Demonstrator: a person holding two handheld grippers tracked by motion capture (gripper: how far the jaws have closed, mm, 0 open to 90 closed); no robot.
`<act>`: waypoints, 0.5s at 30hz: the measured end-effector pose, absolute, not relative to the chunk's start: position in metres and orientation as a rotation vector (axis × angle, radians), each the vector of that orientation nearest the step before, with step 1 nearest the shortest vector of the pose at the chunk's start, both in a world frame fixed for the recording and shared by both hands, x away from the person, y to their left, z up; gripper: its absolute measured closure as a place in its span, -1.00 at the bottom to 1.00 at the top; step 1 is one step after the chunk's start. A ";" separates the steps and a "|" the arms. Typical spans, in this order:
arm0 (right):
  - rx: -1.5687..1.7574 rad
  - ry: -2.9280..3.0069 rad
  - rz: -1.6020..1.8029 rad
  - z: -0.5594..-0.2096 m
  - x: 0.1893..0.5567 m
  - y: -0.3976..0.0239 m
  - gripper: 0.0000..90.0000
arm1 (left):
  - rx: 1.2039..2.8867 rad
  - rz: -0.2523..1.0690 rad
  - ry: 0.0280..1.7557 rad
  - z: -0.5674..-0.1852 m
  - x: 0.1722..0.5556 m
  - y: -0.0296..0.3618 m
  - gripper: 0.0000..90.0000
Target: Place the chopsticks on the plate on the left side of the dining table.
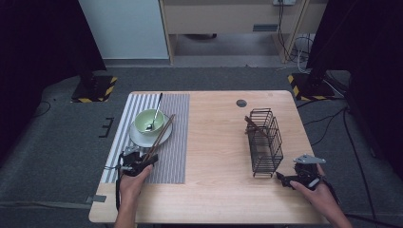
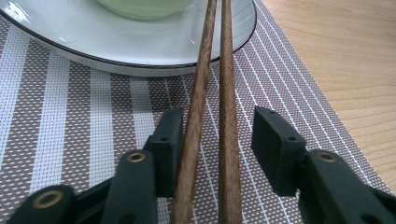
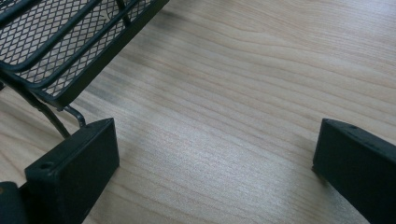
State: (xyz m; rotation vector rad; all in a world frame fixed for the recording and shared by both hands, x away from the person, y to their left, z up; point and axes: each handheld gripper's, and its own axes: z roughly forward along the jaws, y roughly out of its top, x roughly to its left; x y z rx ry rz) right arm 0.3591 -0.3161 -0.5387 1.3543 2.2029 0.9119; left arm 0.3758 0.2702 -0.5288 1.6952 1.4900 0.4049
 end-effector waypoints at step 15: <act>1.359 2.201 0.911 -0.539 0.359 -0.316 -0.99 | 1.685 0.416 1.519 -0.527 0.374 0.276 0.63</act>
